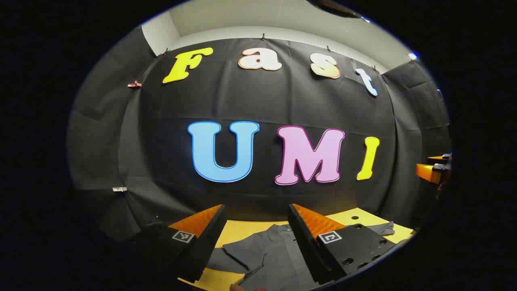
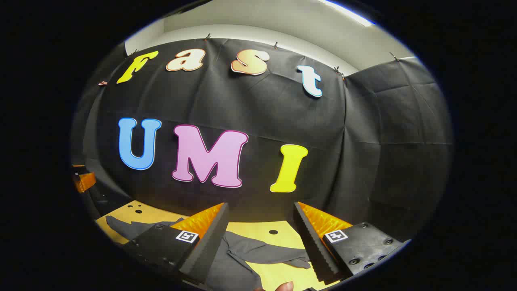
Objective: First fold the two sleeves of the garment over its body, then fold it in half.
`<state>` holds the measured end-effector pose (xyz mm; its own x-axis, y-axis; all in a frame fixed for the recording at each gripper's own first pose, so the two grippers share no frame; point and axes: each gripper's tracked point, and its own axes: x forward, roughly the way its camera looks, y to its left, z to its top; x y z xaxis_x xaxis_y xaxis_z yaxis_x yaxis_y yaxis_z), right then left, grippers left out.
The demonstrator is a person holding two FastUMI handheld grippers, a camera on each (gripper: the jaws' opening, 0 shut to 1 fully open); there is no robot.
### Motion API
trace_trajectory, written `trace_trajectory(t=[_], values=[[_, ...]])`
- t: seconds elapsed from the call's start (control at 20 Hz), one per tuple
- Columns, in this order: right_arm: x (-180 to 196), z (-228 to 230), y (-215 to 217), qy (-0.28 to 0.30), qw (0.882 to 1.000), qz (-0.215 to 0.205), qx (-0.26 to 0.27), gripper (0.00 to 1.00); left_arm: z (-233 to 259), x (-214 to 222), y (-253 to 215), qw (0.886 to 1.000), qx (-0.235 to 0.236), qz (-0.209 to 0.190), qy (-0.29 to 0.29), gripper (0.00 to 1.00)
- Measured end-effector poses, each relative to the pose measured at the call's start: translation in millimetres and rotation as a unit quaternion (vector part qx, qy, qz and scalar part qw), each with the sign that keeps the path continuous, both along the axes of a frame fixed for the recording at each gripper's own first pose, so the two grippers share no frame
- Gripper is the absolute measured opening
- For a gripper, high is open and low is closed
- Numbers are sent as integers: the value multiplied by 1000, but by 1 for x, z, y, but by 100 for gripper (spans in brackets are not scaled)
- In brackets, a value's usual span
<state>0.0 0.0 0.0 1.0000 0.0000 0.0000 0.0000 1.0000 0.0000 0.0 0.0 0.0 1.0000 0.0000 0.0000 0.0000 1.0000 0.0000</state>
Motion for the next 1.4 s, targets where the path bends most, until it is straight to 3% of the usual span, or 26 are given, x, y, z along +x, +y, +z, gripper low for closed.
trace_trajectory(t=[0.1,0.2,0.25,0.45,0.5,0.85,1.15,1.4], values=[[-5,1,-1,0,1000,-2,3,92,-2,-2,-1,1000,-1,-3,1,96],[-7,-1,-3,1,1000,-3,-3,97,-3,-4,-1,1000,-8,-2,2,95],[-7,-2,-3,3,1000,-1,-7,92,-4,-4,-1,1000,-9,0,4,95],[-2,-8,-5,10,1000,11,-1,92,-7,-3,-3,1000,-10,13,11,95],[0,-8,-6,10,1000,13,2,97,-9,-1,-5,1000,-11,16,11,95],[17,-12,-13,10,999,30,-5,97,-10,5,-27,1000,-12,21,13,95],[55,-69,-54,84,996,9,-9,97,-21,11,-54,1000,-10,14,26,95],[102,-136,-94,148,989,17,0,97,-31,17,-84,999,-13,12,37,95]])
